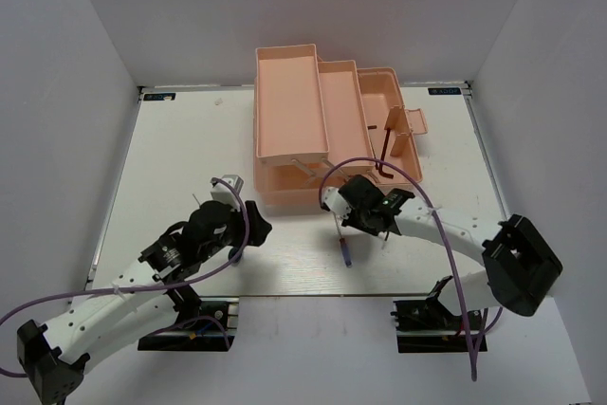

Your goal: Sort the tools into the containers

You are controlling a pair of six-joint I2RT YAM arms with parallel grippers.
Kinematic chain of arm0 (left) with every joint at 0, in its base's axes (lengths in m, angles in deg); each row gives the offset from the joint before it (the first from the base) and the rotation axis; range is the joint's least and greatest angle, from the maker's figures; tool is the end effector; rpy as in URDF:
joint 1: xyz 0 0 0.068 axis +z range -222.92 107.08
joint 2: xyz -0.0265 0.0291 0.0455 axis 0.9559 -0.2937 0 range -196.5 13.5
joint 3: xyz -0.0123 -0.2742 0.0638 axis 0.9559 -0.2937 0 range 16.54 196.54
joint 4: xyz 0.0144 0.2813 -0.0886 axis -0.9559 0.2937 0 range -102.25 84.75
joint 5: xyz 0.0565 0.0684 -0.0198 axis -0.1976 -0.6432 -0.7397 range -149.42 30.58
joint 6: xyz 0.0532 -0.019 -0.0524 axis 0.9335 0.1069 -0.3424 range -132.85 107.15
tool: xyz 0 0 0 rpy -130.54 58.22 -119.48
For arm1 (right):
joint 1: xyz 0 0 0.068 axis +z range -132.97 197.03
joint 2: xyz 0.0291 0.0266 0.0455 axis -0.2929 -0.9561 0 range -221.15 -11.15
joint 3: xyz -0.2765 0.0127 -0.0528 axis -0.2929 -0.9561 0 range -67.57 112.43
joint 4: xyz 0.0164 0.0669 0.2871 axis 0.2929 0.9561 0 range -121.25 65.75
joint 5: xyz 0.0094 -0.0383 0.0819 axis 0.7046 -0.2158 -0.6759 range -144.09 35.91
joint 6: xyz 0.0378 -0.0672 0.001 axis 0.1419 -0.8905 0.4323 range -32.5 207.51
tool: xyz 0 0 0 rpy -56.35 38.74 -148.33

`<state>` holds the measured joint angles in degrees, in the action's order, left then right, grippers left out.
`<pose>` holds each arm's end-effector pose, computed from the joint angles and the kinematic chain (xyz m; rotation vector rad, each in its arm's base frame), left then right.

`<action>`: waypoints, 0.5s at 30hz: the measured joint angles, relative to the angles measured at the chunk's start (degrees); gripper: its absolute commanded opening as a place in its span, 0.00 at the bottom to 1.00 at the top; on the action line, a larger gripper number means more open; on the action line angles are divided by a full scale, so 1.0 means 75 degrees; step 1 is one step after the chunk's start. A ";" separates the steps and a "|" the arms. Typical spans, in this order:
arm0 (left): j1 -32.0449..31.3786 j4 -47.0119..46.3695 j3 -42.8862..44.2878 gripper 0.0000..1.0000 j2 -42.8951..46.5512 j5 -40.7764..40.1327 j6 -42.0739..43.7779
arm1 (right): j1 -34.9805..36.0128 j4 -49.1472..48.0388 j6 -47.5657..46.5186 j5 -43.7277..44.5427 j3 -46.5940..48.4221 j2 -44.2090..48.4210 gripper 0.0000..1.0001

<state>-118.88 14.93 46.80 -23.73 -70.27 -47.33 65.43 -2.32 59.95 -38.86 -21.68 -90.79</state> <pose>0.1500 -0.1373 0.2267 0.1105 2.2150 -0.5973 0.2126 0.2135 0.1542 -1.5436 2.1158 -0.2289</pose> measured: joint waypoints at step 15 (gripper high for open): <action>0.0000 -0.0455 -0.0128 0.74 -0.0248 0.0291 -0.0006 | -0.0108 0.1113 -0.1087 -0.0845 -0.0131 0.2836 0.00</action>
<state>-118.88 11.52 45.84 -25.59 -68.08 -47.37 64.62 6.03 51.80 -45.20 -22.66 -69.52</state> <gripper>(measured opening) 0.750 0.022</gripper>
